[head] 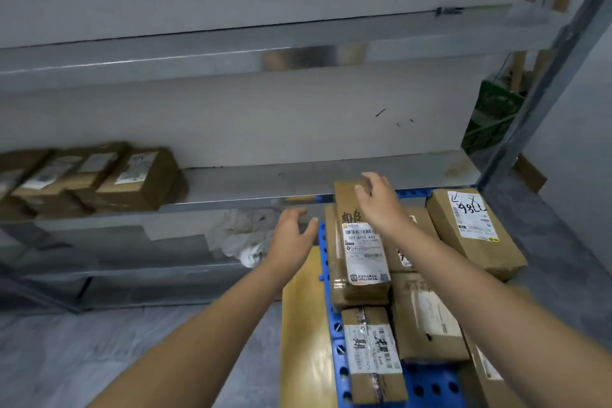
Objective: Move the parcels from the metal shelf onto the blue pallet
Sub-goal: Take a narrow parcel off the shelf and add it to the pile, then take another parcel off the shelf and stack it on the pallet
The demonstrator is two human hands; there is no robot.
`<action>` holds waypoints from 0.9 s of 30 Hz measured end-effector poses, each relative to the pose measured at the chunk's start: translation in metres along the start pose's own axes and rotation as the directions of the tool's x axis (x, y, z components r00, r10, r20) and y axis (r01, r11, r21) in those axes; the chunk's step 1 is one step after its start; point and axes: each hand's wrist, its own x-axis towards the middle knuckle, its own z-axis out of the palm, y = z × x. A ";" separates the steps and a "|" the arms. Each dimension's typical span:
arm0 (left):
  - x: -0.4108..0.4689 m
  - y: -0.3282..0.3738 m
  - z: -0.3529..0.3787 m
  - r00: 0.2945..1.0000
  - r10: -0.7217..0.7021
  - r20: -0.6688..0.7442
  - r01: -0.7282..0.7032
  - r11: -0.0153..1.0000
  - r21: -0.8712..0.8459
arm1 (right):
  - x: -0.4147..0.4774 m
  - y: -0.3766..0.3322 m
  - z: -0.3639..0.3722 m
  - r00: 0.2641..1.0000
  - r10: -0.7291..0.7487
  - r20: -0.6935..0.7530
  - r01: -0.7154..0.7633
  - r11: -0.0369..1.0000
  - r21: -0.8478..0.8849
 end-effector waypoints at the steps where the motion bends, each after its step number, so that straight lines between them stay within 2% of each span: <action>1: -0.001 -0.003 -0.020 0.999 0.041 -0.015 -0.040 0.998 0.037 | 0.001 -0.018 0.007 0.999 -0.035 0.032 0.035 0.999 -0.018; 6: -0.014 -0.037 -0.140 0.981 0.180 -0.066 -0.151 0.938 0.311 | -0.011 -0.120 0.071 0.962 -0.181 0.205 0.203 0.975 -0.092; 9: -0.031 -0.068 -0.217 0.964 0.266 -0.016 -0.213 0.804 0.555 | -0.032 -0.178 0.115 0.915 -0.280 0.290 0.328 0.935 -0.132; 11: -0.047 -0.085 -0.269 0.949 0.314 -0.015 -0.234 0.736 0.635 | -0.048 -0.217 0.142 0.883 -0.315 0.349 0.393 0.902 -0.180; 15: -0.069 -0.115 -0.368 0.927 0.369 -0.065 -0.214 0.663 0.718 | -0.068 -0.290 0.190 0.861 -0.293 0.415 0.430 0.855 -0.289; 19: -0.090 -0.159 -0.448 0.925 0.374 -0.059 -0.197 0.609 0.768 | -0.086 -0.356 0.243 0.861 -0.328 0.389 0.454 0.841 -0.295; 23: -0.105 -0.203 -0.515 0.925 0.338 -0.173 -0.097 0.650 0.754 | -0.112 -0.410 0.301 0.836 -0.390 0.386 0.520 0.787 -0.331; 27: -0.115 -0.239 -0.556 0.922 0.304 -0.239 -0.030 0.672 0.740 | -0.136 -0.453 0.351 0.774 -0.468 0.427 0.620 0.696 -0.361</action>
